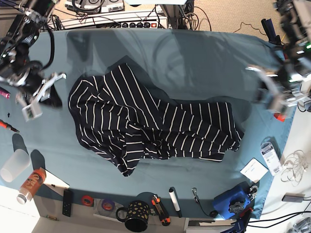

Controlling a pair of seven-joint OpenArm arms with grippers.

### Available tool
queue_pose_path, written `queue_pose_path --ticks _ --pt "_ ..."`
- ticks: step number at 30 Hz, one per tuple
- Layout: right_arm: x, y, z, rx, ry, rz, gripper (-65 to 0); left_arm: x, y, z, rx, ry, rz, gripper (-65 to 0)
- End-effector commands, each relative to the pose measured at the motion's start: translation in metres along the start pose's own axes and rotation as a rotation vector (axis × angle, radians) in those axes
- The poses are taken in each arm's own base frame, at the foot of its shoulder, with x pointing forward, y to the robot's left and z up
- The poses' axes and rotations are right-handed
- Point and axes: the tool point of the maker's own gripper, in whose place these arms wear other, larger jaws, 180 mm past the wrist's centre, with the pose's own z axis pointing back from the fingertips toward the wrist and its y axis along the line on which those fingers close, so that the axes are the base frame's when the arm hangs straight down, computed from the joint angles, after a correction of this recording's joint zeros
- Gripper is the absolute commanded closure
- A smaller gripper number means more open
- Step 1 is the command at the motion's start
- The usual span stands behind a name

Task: Layout the t-shirt on the table in an organized manner, then fold the t-shirt properly
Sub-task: 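Open both grippers and raise them away from the shirt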

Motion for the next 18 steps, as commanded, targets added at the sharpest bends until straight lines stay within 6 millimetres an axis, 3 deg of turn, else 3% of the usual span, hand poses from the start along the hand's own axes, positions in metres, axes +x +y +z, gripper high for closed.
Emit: queue_pose_path --ticks 1,6,9,12,18 --pt "0.002 -0.004 0.005 -0.016 0.002 0.021 0.0 0.012 0.014 0.009 0.043 -0.053 -0.002 -23.5" --pt "-0.043 0.003 0.007 -0.018 0.135 0.012 -23.2 0.011 0.068 0.042 0.226 -0.093 0.050 -23.5" --pt "-0.061 0.007 0.009 -0.031 0.171 -0.098 -24.5 0.006 0.097 0.063 0.325 -0.094 0.074 -23.5" --pt "-0.065 0.013 0.007 -0.039 0.125 -0.183 -24.5 0.002 0.117 0.082 0.401 -0.100 0.090 -23.5" --pt "-0.069 0.034 -0.013 0.008 0.023 -0.321 -24.5 -0.003 0.122 0.094 0.418 -0.119 0.102 -23.5"
